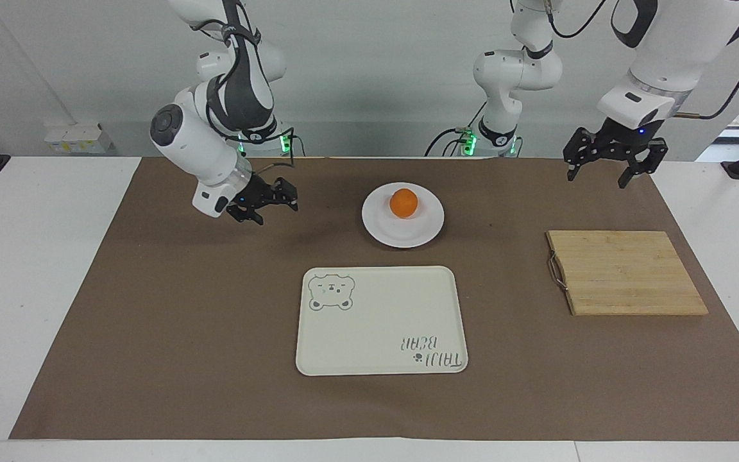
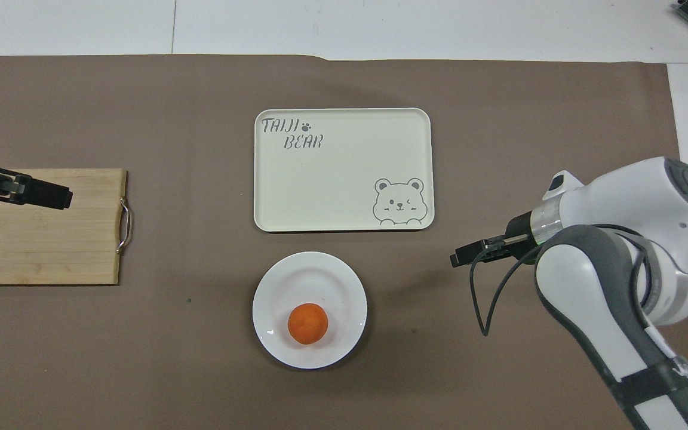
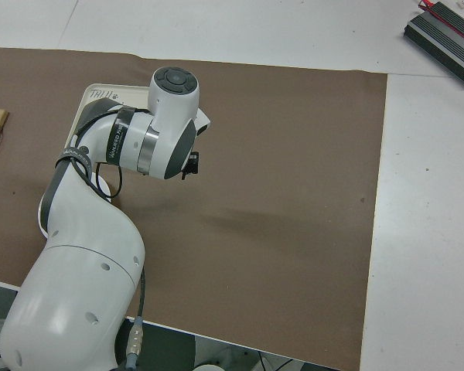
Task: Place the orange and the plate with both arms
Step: 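Withdraw the left gripper while the right gripper reaches the plate rim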
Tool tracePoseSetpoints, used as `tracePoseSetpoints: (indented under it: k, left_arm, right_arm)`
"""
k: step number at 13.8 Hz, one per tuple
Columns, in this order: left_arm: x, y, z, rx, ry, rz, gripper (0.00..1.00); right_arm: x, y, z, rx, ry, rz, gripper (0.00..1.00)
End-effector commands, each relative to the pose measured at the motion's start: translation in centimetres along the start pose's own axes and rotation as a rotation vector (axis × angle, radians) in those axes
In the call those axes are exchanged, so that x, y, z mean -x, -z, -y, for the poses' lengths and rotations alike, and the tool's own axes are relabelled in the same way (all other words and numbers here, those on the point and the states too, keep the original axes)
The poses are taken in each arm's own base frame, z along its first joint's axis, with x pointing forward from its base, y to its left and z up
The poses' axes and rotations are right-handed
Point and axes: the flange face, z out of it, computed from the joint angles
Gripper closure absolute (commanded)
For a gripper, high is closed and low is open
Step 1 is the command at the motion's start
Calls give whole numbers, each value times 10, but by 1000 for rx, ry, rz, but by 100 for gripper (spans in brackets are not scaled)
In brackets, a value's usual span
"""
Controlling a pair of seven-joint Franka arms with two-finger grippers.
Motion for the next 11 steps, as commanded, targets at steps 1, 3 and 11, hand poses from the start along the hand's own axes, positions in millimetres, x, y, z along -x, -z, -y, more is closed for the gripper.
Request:
tracePoseSetpoints:
  k: [1,3,11]
  left_arm:
    - [2,2,11,-1,-16,41,0]
    - [1,9,15,21,-2,21,0]
    - [7,12,14,24,1,27,0]
  right_arm:
    - [19,-34,7,-66,36,-49,0]
    - [21,-53,13,-135,23,-51,0]
    - [43,-145,43,-350,-34,-72,0]
